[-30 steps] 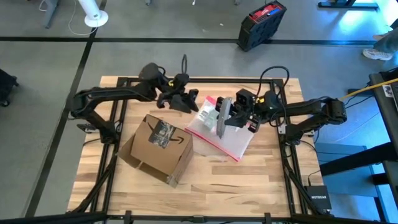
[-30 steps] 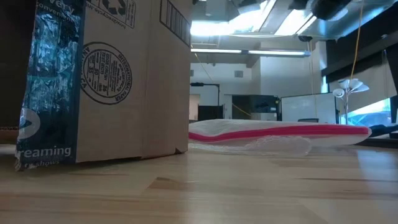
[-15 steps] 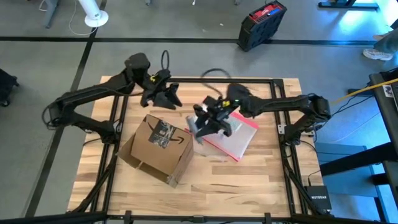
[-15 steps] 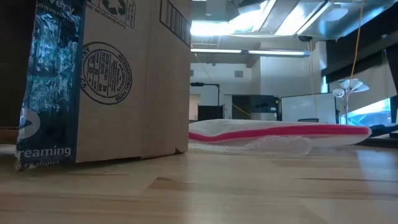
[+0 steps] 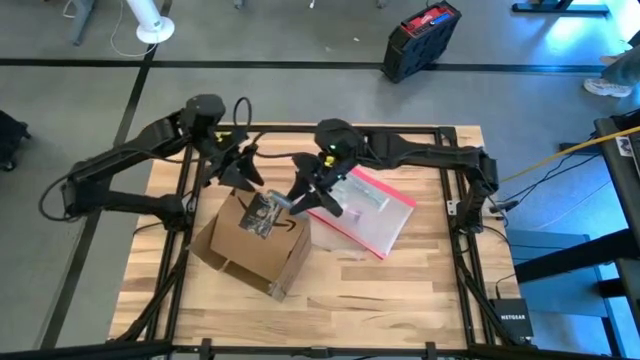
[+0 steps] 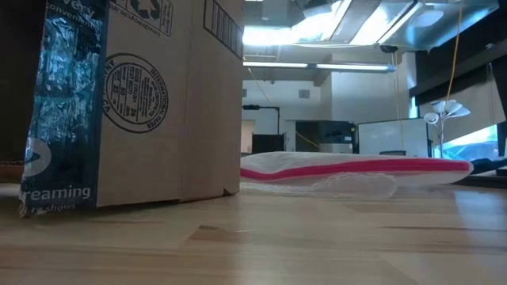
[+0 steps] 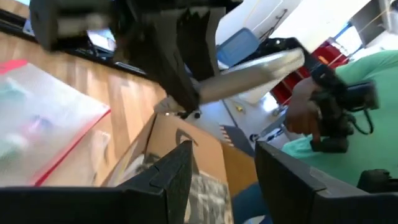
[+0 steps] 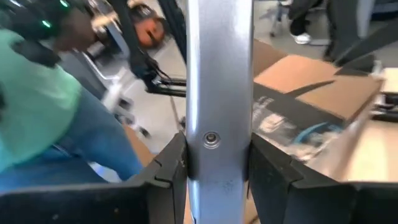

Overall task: Unpack boxes
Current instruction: Break down the cardboard box with the gray cutter until it is fully flat

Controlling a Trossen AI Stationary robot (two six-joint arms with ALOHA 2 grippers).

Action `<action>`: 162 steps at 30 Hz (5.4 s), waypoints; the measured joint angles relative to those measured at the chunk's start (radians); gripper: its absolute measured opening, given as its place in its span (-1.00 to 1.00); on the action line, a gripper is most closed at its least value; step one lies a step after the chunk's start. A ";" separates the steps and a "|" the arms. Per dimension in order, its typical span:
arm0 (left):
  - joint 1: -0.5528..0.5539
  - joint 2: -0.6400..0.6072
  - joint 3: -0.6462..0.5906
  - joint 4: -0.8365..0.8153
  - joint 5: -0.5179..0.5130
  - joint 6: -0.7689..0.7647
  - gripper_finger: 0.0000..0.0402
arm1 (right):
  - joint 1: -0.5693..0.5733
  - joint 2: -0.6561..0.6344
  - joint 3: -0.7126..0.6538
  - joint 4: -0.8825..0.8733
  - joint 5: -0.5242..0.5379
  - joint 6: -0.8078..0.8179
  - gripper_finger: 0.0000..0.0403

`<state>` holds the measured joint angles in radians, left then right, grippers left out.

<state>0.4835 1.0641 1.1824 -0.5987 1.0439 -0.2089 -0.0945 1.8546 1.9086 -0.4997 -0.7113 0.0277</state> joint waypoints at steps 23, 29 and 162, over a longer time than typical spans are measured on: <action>0.083 -0.032 0.000 -0.139 -0.008 0.161 -0.18 | 0.063 0.172 0.312 -0.484 0.249 -0.327 -0.36; 0.083 -0.032 0.000 -0.287 -0.008 0.224 -0.18 | 0.076 0.171 0.312 -0.580 0.371 -0.415 -0.35; 0.021 0.193 -0.059 0.053 -0.144 -0.023 -0.18 | 0.317 0.056 0.295 -0.650 0.780 -0.867 -0.02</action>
<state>0.5045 1.2568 1.1236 -0.5458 0.9001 -0.2317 0.2222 1.9102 2.2038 -1.1501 0.0685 -0.8395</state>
